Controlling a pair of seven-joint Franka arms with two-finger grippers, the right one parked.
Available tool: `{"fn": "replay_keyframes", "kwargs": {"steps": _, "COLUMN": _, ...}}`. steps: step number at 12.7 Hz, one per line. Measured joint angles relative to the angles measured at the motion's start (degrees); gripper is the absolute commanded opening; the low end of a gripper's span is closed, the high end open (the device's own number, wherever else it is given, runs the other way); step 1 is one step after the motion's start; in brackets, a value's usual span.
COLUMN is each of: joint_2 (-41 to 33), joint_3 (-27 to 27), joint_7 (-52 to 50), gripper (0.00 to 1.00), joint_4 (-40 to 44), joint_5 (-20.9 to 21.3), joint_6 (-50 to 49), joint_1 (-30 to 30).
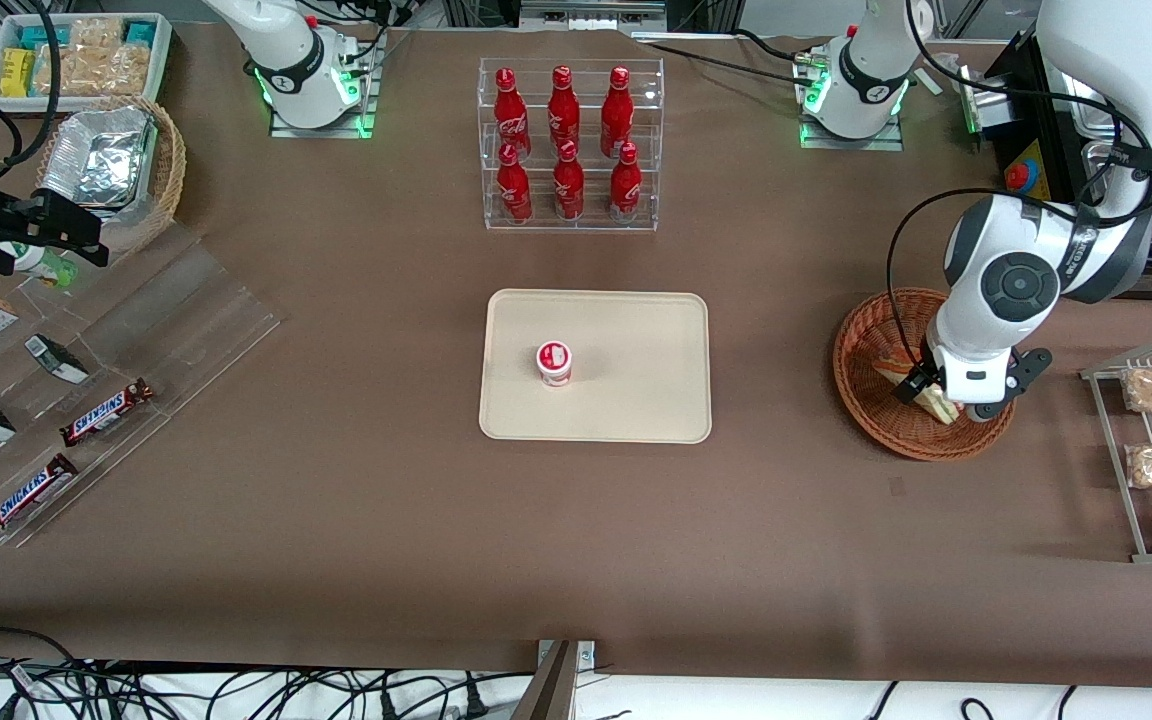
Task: Place sandwich from basket to tray
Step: 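Lower the left gripper and close it on the wrapped sandwich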
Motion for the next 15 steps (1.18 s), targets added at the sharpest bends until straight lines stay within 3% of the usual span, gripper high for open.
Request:
{"fn": "replay_keyframes", "kwargs": {"steps": 6, "joint_2": 0.13, "joint_3": 0.00, "joint_7": -4.87, "gripper": 0.98, "joint_4": -1.52, "joint_5": 2.33, "joint_6": 2.51, "joint_1": 0.05}}
{"fn": "replay_keyframes", "kwargs": {"steps": 8, "joint_2": 0.25, "joint_3": 0.00, "joint_7": -5.97, "gripper": 0.68, "joint_4": -1.85, "joint_5": 3.50, "joint_6": 2.69, "joint_1": 0.05}}
{"fn": "replay_keyframes", "kwargs": {"steps": 10, "joint_2": 0.27, "joint_3": 0.00, "joint_7": -6.19, "gripper": 0.51, "joint_4": -2.14, "joint_5": 3.61, "joint_6": 2.80, "joint_1": 0.05}}
{"fn": "replay_keyframes", "kwargs": {"steps": 11, "joint_2": 0.29, "joint_3": 0.00, "joint_7": -6.23, "gripper": 0.38, "joint_4": -2.21, "joint_5": 3.62, "joint_6": 2.83, "joint_1": 0.05}}
{"fn": "replay_keyframes", "kwargs": {"steps": 12, "joint_2": 0.32, "joint_3": 0.00, "joint_7": -6.30, "gripper": 0.32, "joint_4": -2.25, "joint_5": 3.62, "joint_6": 2.88, "joint_1": 0.05}}
{"fn": "replay_keyframes", "kwargs": {"steps": 15, "joint_2": 0.34, "joint_3": -0.01, "joint_7": -6.44, "gripper": 0.32, "joint_4": -2.24, "joint_5": 3.62, "joint_6": 2.94, "joint_1": 0.05}}
